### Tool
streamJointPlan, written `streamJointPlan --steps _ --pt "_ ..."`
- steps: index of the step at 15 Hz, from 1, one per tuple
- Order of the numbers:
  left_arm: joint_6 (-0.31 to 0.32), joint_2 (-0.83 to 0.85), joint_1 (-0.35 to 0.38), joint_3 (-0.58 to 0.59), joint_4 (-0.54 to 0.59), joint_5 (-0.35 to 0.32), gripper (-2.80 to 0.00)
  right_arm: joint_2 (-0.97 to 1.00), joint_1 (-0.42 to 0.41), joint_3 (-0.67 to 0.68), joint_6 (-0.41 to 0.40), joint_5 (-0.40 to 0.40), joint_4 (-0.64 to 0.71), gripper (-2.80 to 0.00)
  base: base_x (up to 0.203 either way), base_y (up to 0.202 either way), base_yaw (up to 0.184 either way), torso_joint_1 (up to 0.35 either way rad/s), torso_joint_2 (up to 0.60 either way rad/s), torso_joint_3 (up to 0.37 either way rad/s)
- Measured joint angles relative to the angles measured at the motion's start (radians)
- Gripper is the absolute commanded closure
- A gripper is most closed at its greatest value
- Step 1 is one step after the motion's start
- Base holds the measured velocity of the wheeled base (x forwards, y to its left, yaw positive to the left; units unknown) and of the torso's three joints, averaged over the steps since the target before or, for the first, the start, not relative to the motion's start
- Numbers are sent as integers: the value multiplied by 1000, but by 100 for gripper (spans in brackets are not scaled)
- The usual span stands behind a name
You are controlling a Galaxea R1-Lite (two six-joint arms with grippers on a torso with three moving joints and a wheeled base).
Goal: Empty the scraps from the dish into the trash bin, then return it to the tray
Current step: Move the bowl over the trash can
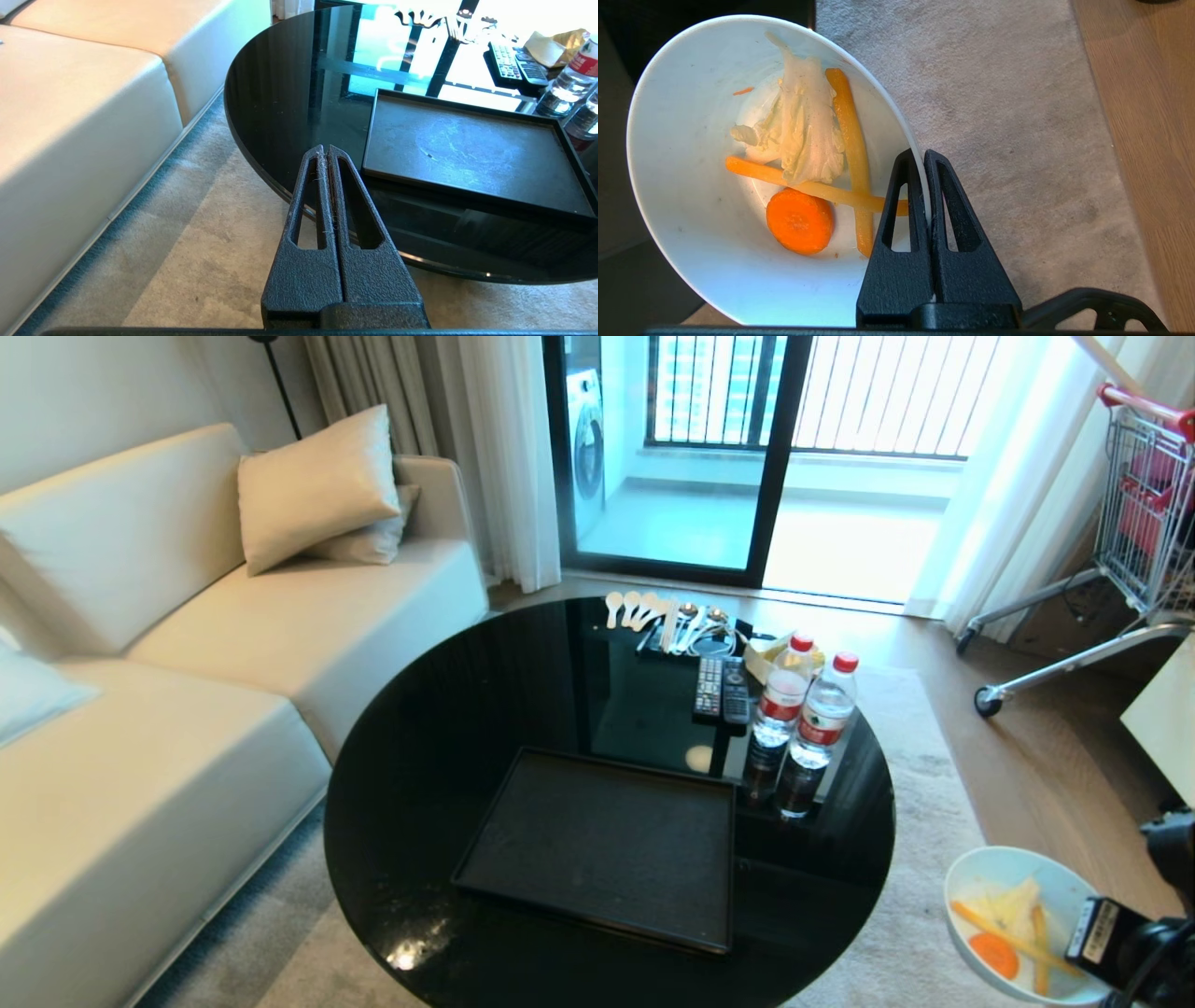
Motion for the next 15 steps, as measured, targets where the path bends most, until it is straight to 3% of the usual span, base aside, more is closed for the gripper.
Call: streamJointPlan --steps 15 --pt "0 0 0 0 0 0 0 -84 3 68 1 8 -16 0 0 0 0 0 0 0"
